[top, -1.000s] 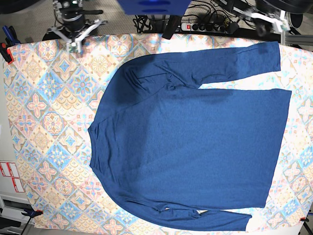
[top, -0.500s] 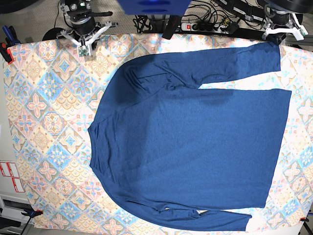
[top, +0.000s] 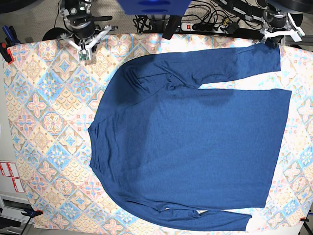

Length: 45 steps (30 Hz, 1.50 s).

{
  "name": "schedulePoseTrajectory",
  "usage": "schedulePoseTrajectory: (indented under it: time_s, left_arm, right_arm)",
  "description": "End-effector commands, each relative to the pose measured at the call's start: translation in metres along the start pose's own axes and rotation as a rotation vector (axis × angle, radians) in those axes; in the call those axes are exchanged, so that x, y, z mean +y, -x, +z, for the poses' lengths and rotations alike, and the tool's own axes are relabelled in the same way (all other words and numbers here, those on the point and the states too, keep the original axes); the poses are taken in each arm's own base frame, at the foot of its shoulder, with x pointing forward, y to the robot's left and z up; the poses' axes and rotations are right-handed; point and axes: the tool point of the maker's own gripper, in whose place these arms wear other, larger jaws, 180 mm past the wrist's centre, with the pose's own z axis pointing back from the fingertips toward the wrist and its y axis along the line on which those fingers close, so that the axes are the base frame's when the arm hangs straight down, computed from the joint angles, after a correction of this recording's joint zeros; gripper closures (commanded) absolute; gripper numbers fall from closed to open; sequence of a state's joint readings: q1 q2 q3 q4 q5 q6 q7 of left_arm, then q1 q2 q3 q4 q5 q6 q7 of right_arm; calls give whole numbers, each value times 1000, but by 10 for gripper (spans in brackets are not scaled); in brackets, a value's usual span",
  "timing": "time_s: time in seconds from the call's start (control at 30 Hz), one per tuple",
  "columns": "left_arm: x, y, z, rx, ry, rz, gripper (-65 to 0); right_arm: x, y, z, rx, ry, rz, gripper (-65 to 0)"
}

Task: Fold the T-shirt properly
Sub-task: 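Move both grippers out toward the shirt's shoulder corners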

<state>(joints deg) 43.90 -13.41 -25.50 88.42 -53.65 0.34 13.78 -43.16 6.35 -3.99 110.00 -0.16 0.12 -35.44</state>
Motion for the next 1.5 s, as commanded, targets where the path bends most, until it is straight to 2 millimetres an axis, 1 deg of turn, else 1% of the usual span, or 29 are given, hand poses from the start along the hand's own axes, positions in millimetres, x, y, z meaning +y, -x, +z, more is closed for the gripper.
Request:
schedulePoseTrajectory:
  time_s: [0.0, 0.1, 0.33, 0.4, 0.47, 0.57, 0.9, 1.07, 1.2, 1.27, 1.4, 1.47]
  left_arm:
    - [13, 1, -1, 2, -28, -7, -282]
    - [26, 11, -3, 25, -61, 1, -284]
    - [19, 8, -10, 13, -50, 14, -285]
    - [14, 4, -14, 3, -40, 13, -285]
    - [16, 6, -15, 8, -47, 17, -284]
    - [14, 5, -18, 3, -44, 23, -283]
    - [13, 4, -18, 2, -40, 27, -282]
    - [17, 7, -14, 10, -48, 22, -281]
    - [13, 3, -11, 0, -35, 15, -281]
    - [5, -3, -8, -14, -14, 7, -281]
    - [-4, -11, -7, -34, 9, 3, -281]
    - [-4, -12, -7, -35, 10, 2, -281]
  right_arm:
    - [-2, -4, 4, -14, 5, 6, -2]
    - [-2, -3, 4, -13, 7, 5, -2]
    - [-2, -4, 4, -14, 6, 6, -2]
    - [-2, -4, 4, -14, 6, 6, -2]
    - [-2, -4, 4, -14, 6, 6, -2]
    - [-1, -4, 4, -14, 4, 6, -2]
    - [-1, -3, 4, -11, 4, 6, -2]
    - [-1, -3, 4, -11, 4, 6, -2]
    - [-1, -3, 4, -11, 4, 6, -2]
    - [-1, -3, 4, -11, 4, 6, -2]
    - [-1, -4, 4, -13, 4, 6, -2]
    - [-1, -4, 4, -13, 4, 6, -2]
